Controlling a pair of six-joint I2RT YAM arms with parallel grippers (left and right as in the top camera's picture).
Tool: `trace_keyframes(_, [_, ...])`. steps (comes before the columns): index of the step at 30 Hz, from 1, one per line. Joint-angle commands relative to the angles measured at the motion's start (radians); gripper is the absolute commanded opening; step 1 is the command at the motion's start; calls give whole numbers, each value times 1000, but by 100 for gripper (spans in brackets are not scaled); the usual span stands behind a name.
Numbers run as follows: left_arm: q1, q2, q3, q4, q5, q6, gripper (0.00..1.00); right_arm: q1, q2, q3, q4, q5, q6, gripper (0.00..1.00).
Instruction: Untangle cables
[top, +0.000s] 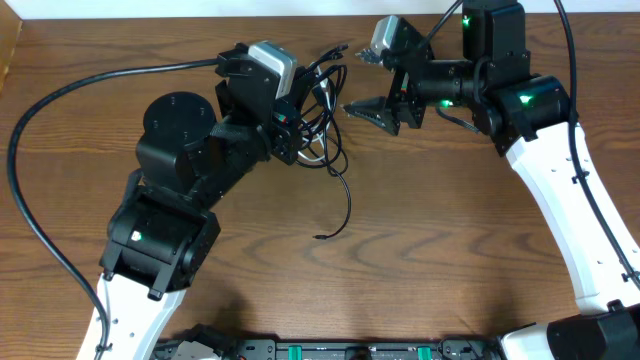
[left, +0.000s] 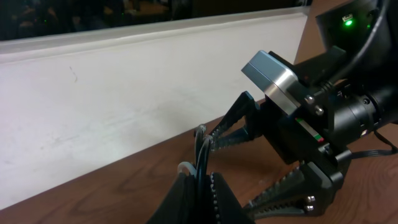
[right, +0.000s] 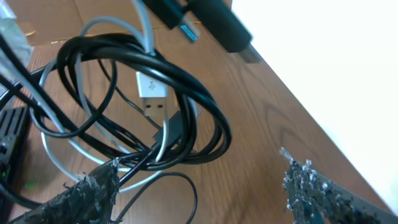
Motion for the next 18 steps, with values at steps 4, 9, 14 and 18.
trace_keyframes(4, [-2,-46,40,13,-1,-56,7,-6,1,17,-4,-47,-92,73])
trace_keyframes(9, [-2,-58,55,12,71,-84,8,-6,1,17,6,-72,-98,69])
trace_keyframes(14, [-2,-54,55,8,104,-114,7,-6,1,17,28,-93,-98,69])
trace_keyframes(18, [-2,-54,55,7,103,-132,7,-6,1,17,58,-105,-98,62])
